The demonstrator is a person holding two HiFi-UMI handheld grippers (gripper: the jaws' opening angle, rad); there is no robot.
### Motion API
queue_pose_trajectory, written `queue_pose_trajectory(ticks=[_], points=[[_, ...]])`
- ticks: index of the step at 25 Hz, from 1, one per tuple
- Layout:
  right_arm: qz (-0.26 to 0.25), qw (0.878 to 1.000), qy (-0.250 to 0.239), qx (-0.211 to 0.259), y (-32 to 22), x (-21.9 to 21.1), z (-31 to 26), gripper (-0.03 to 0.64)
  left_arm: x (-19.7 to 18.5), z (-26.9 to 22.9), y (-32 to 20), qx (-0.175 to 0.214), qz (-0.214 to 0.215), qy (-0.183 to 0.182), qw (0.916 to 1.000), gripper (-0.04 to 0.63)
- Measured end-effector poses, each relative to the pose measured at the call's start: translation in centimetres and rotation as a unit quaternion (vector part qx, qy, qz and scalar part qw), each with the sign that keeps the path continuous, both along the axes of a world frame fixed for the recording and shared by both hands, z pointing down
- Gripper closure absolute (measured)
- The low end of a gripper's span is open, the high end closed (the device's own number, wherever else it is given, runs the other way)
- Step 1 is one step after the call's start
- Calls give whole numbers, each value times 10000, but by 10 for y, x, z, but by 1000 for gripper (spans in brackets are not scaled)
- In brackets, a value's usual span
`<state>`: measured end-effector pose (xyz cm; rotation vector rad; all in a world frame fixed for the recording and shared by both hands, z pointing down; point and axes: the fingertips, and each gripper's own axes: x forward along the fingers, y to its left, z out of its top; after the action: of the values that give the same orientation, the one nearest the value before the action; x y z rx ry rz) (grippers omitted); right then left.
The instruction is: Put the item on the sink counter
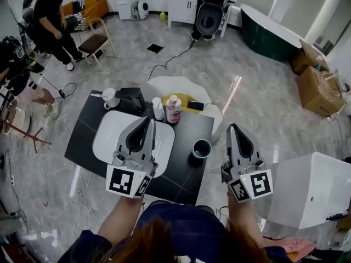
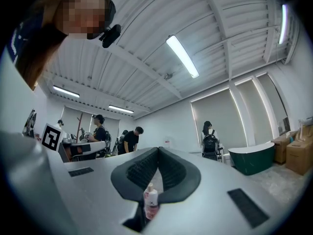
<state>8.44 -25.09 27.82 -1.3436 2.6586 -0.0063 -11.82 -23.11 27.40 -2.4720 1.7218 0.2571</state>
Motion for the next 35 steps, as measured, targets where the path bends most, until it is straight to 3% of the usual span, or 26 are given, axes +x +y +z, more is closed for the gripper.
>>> queue_pose_trajectory(ticks=[35], points=[[-93, 10000, -13, -9, 7, 8, 6, 601, 13, 2, 15, -43, -89, -49, 9999, 572]])
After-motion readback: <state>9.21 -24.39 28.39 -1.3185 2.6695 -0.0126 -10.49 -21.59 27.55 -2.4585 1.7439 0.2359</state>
